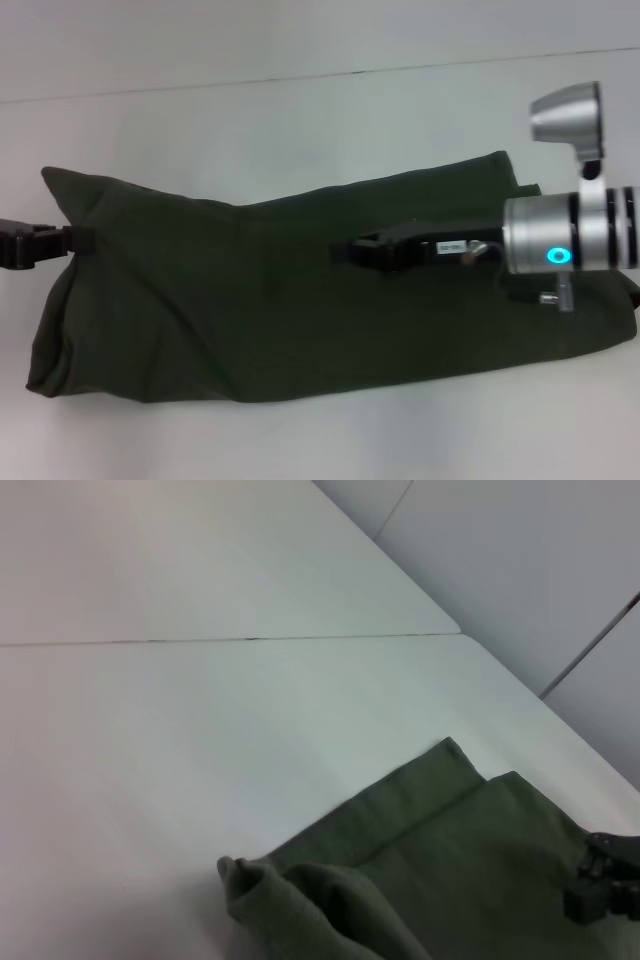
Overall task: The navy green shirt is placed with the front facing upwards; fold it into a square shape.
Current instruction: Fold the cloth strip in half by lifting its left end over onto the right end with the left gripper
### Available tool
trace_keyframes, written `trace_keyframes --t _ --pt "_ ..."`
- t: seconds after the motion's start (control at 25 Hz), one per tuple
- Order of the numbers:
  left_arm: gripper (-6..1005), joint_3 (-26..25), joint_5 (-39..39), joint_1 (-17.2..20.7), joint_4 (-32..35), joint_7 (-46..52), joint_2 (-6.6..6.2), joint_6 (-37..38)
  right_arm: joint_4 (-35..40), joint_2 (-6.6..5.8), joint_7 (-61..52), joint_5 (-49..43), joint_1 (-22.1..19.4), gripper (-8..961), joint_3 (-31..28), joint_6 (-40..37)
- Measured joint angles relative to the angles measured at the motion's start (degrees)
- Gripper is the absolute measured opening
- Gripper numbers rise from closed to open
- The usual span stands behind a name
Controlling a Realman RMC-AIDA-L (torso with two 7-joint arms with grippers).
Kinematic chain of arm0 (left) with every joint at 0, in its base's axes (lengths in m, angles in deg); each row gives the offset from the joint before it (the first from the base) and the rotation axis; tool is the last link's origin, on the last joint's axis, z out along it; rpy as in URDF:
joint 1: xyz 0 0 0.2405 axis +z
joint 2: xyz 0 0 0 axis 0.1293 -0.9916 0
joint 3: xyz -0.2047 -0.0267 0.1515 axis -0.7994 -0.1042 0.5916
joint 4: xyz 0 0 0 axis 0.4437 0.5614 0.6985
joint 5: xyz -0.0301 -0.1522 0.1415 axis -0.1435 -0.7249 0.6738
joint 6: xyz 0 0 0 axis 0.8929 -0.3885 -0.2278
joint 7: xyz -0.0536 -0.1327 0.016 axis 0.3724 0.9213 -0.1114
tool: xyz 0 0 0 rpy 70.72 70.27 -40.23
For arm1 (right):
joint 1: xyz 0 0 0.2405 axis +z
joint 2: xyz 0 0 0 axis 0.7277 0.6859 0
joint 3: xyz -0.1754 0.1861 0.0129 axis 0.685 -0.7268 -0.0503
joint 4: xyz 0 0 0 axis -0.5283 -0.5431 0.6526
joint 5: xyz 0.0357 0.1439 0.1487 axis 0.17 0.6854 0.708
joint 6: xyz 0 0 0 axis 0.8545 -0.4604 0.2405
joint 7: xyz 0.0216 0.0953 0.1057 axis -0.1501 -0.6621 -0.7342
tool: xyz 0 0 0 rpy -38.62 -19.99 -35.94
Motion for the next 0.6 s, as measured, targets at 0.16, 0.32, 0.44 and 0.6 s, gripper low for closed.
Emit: trace_keyframes --t 0.16,0.32,0.44,0.6 --pt "20 -0.02 0.0 -0.16 -0.01 0.0 -0.17 0.08 -2.27 0.29 0.44 0.31 2.42 5 1.95 2.18" --pt "19 -0.04 0.0 -0.18 -0.03 0.0 -0.32 0.09 -4.46 0.53 1.11 0.41 4.95 7 2.48 3.64" --pt "19 -0.1 0.01 -0.2 -0.09 0.0 -0.55 0.19 -6.36 0.7 1.32 0.49 7.03 8 2.65 4.97" --pt "19 -0.46 0.02 -0.22 -0.12 -0.03 -0.62 0.5 -9.5 0.79 1.47 0.53 10.31 9 2.81 7.42"
